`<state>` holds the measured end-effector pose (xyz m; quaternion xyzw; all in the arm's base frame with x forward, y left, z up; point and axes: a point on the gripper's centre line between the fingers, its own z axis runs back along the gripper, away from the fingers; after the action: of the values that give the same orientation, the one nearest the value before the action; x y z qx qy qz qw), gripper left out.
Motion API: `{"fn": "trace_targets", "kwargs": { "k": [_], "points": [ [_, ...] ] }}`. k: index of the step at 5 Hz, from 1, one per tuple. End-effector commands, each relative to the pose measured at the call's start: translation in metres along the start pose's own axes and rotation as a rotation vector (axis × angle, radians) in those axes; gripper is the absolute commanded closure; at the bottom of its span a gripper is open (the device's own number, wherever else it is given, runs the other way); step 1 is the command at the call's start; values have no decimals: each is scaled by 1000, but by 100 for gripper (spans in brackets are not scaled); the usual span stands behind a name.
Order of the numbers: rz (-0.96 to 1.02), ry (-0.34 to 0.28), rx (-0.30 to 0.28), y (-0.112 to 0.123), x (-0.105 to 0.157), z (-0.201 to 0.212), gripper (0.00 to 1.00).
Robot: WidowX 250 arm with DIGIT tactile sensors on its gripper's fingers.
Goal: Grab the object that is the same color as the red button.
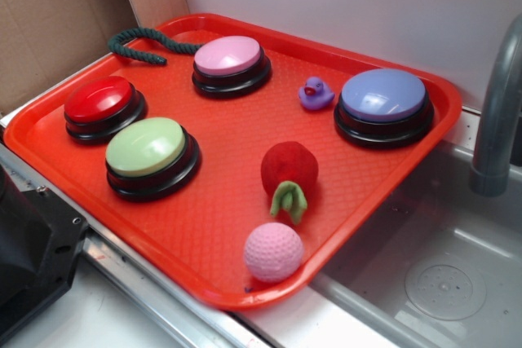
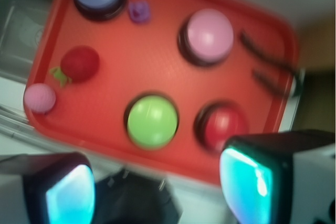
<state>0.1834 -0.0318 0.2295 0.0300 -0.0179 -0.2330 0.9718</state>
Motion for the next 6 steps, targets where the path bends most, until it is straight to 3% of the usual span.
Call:
{"fn": "trace_targets", "kwargs": {
  "k": [1, 2, 3, 4, 5, 6],
  "points": [
    [-541, 145, -13, -23, 62, -47, 0],
    [-793, 138, -32, -48, 72, -76, 0],
    [-1037, 161, 60, -83, 64, -92, 0],
    [-1285, 110, 78, -115, 57, -106, 0],
    [-1531, 77, 118, -121, 55, -118, 0],
    [-1578, 69, 124, -113, 70, -131, 0]
  ]
}}
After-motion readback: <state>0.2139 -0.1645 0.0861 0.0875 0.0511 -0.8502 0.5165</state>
